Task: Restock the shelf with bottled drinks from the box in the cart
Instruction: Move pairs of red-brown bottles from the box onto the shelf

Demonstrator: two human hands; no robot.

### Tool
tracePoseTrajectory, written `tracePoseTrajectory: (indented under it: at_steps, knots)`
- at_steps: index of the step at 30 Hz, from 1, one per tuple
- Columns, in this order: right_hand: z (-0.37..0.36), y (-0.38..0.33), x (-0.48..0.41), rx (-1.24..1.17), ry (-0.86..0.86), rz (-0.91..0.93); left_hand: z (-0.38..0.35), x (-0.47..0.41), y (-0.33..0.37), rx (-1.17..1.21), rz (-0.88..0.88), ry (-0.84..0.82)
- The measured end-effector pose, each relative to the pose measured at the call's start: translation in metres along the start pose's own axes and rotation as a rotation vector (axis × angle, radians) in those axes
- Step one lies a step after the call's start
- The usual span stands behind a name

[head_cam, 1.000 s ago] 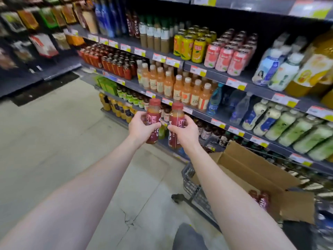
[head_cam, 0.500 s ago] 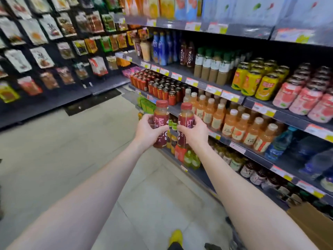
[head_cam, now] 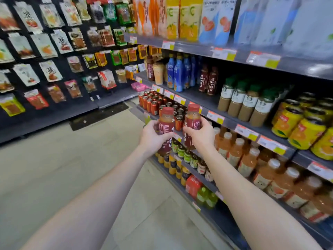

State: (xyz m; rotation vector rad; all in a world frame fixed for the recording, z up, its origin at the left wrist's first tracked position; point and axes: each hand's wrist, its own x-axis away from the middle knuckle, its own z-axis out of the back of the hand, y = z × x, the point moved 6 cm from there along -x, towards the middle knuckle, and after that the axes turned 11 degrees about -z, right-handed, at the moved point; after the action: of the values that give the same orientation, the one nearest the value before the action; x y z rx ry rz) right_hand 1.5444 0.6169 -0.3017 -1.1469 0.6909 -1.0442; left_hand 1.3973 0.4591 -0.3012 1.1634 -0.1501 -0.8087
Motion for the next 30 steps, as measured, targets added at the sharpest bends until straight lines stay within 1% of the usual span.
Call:
tracePoseTrajectory:
  at_steps: [3,6,11,15,18,24,30]
  knots:
    - [-0.019,-0.019,-0.032,-0.002,0.009,0.025,0.0,-0.046,-0.01,0.007,-0.026,-0.005]
    - [-0.04,-0.027,-0.063,-0.005,0.057,0.021,0.001,-0.09,-0.024,-0.009,-0.055,-0.04]
    - [-0.078,-0.039,-0.113,0.003,0.16,0.017,-0.001,-0.168,-0.051,0.036,-0.112,-0.149]
    - [-0.108,-0.053,-0.144,-0.055,0.251,-0.017,-0.001,-0.235,-0.069,0.032,-0.188,-0.254]
    - [-0.123,-0.061,-0.161,-0.053,0.314,-0.031,-0.005,-0.277,-0.076,0.055,-0.231,-0.337]
    - [-0.122,-0.07,-0.203,-0.023,0.48,-0.087,-0.027,-0.344,-0.068,0.111,-0.303,-0.415]
    - [-0.11,-0.08,-0.254,0.016,0.543,-0.105,-0.064,-0.382,-0.074,0.194,-0.303,-0.458]
